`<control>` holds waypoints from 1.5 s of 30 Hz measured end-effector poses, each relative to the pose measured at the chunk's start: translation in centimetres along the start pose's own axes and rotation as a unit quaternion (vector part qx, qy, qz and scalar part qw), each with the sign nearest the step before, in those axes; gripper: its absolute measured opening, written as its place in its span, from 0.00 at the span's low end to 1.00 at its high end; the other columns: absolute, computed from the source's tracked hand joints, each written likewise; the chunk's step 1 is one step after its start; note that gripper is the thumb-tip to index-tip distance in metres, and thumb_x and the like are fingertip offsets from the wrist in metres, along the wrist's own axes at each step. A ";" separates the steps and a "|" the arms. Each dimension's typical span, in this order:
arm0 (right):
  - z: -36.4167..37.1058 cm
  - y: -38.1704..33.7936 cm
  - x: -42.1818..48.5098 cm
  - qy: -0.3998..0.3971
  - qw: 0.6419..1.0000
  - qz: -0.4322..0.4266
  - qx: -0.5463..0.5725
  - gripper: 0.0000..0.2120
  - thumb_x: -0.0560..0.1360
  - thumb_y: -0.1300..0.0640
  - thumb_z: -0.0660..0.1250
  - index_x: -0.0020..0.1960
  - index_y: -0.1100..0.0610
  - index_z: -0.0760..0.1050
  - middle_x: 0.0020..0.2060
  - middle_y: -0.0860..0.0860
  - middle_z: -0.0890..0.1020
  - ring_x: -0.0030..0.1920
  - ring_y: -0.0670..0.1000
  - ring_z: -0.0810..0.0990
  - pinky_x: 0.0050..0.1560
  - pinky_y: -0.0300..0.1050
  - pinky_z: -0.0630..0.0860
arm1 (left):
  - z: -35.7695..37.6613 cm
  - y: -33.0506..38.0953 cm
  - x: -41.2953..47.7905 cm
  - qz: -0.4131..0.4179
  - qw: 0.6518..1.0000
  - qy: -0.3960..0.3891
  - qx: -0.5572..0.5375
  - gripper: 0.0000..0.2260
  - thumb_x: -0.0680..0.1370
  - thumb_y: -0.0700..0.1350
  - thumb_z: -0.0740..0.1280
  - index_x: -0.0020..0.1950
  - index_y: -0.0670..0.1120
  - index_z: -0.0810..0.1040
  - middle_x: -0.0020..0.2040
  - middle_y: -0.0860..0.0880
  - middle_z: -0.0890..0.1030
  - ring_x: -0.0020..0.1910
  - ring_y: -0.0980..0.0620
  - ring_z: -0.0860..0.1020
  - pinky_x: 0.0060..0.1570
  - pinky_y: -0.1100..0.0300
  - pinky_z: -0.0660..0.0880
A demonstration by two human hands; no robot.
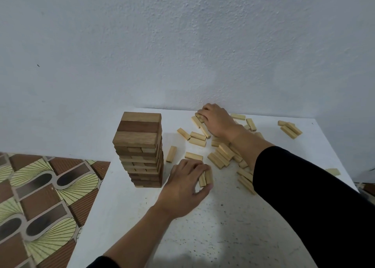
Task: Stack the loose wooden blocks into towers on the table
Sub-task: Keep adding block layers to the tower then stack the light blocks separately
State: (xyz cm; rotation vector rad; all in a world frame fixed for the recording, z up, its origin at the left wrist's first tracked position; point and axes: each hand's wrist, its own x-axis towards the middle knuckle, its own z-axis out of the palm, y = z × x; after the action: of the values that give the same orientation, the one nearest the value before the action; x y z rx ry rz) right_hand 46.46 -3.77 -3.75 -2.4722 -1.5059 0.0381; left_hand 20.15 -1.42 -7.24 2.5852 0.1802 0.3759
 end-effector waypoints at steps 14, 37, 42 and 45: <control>-0.4 -0.4 -1.8 0.005 0.991 0.050 0.124 0.13 0.79 0.57 0.70 0.61 0.61 0.78 0.55 0.52 0.72 0.52 0.54 0.77 0.57 0.52 0.76 | -0.1 0.1 0.0 -0.001 1.000 0.007 -0.004 0.19 0.80 0.59 0.65 0.68 0.53 0.75 0.63 0.58 0.73 0.65 0.57 0.68 0.63 0.52 0.70; -2.9 -6.0 -17.1 0.190 0.885 0.142 0.401 0.10 0.73 0.56 0.77 0.51 0.54 0.80 0.35 0.46 0.84 0.34 0.43 0.81 0.39 0.35 0.76 | -0.1 -0.5 -0.3 -0.017 0.999 0.009 -0.047 0.23 0.74 0.62 0.73 0.65 0.55 0.80 0.63 0.62 0.78 0.64 0.64 0.69 0.62 0.67 0.68; -2.2 -7.8 -20.8 0.117 0.936 0.125 0.306 0.07 0.73 0.55 0.76 0.50 0.54 0.82 0.37 0.44 0.84 0.39 0.41 0.81 0.42 0.31 0.75 | -0.5 0.3 -2.1 -0.013 0.998 0.001 -0.056 0.24 0.74 0.59 0.74 0.68 0.54 0.79 0.64 0.61 0.78 0.63 0.66 0.69 0.62 0.63 0.71; -1.9 -8.4 -21.7 0.050 0.954 0.121 0.269 0.08 0.74 0.53 0.76 0.51 0.53 0.83 0.40 0.43 0.83 0.43 0.39 0.79 0.42 0.28 0.72 | -1.0 0.7 -3.9 -0.005 0.997 -0.004 -0.083 0.25 0.72 0.58 0.76 0.67 0.54 0.80 0.62 0.62 0.79 0.61 0.65 0.73 0.60 0.60 0.75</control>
State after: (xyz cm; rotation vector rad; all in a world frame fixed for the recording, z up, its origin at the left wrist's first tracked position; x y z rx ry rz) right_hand 29.30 -19.50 -2.28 -2.1517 -0.9770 0.3177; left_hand 16.15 -2.31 -6.95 2.4219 0.1524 0.3609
